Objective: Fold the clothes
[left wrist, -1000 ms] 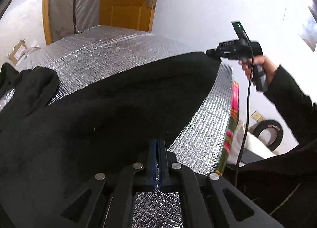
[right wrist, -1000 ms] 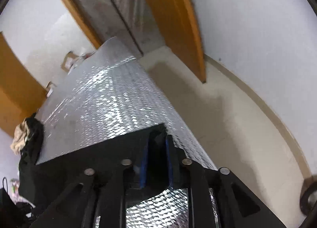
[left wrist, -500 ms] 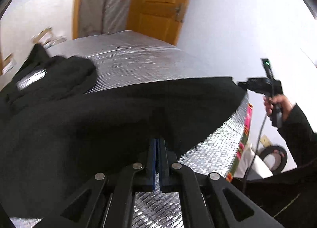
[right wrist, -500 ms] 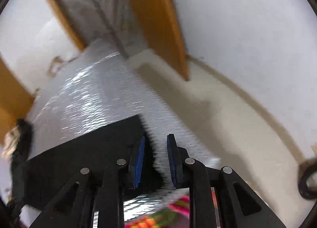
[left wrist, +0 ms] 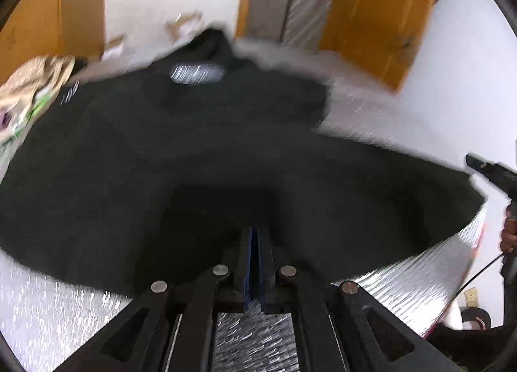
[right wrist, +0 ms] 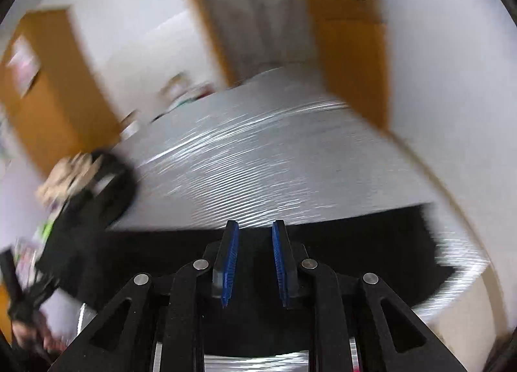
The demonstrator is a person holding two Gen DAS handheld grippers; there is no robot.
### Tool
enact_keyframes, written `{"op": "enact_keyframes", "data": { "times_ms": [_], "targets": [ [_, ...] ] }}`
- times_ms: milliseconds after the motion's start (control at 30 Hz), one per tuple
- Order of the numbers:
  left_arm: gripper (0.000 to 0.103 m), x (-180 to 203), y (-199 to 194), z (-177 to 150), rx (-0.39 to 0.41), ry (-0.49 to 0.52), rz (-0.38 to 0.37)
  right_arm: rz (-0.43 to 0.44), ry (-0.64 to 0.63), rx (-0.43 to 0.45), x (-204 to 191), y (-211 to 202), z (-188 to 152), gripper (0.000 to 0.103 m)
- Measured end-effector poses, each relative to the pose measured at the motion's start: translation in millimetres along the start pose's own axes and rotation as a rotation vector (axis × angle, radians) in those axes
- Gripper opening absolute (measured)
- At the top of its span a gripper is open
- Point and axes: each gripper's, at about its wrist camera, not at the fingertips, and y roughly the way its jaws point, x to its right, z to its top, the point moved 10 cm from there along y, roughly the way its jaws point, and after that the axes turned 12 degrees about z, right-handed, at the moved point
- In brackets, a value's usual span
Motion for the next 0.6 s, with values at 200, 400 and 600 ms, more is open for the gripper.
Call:
{"op": "enact_keyframes", "data": {
  "times_ms": [200, 400, 600],
  "targets": [
    [0.002, -2.5, -15.0, -12.1, 0.016, -0.009, -0.042, 0.162, -0.183, -0.137, -88.8, 49.1, -23.7, 0.022],
    [0.002, -44.7, -27.4, -8.5, 0.067, -0.105, 0.014, 0.268, -0.293, -0.194, -159.7, 81.4, -39.6, 0.022],
    [0.002, -105.9, -30.8, -3.2, 0.096, -0.250, 0.160, 0.302, -0.389, -0.239, -191.8, 105.0, -60.0, 0.022]
  ]
}}
